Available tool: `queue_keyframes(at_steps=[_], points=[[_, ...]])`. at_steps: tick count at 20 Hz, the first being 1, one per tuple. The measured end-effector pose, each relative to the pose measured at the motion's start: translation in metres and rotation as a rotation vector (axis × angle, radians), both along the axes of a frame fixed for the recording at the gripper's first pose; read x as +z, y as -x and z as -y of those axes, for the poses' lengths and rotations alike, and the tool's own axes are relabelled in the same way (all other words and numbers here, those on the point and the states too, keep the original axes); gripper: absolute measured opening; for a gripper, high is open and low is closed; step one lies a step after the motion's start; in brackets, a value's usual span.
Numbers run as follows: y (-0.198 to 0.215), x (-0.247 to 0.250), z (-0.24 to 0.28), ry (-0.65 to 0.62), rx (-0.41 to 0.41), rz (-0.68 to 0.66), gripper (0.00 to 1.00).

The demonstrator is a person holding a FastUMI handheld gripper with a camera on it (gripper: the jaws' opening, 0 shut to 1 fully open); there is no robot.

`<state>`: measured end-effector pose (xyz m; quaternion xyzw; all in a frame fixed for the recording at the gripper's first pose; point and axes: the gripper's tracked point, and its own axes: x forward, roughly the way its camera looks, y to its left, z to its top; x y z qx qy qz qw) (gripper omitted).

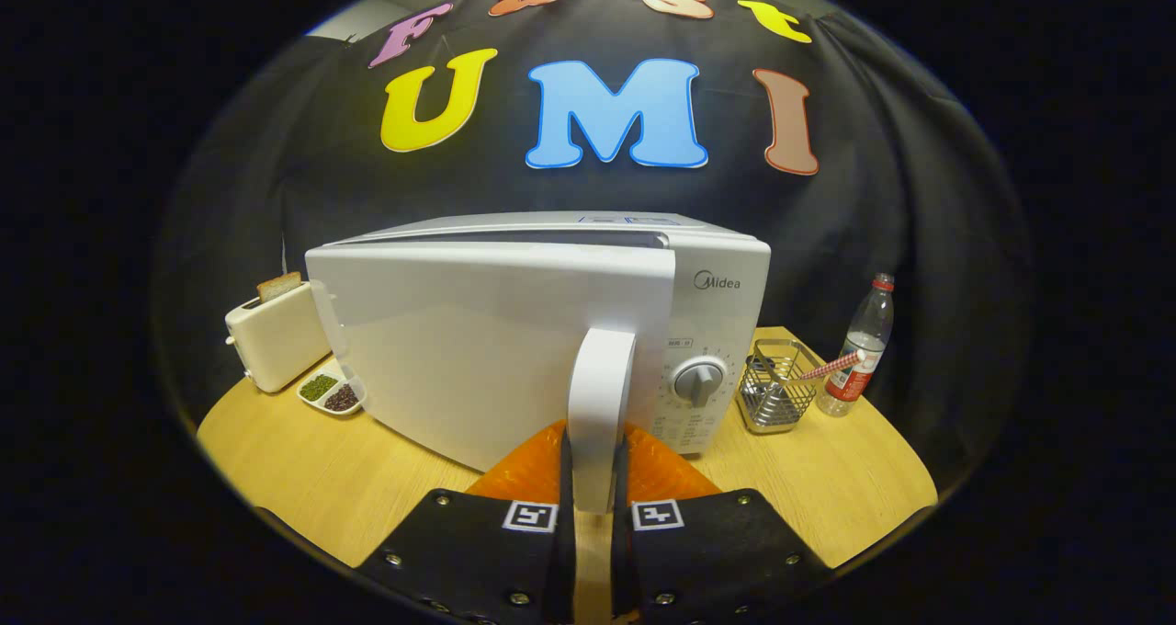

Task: Open the microwave, put the food inside, and close the microwave door.

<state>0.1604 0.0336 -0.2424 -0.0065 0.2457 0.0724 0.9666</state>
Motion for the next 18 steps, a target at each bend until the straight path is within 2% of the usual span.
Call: queue_keyframes(at_steps=[5,18], points=[[0.035,0.002,-0.014,0.018,0.034,-0.022,0.24],[0.108,0.011,-0.054,0.026,0.018,-0.051,0.25]])
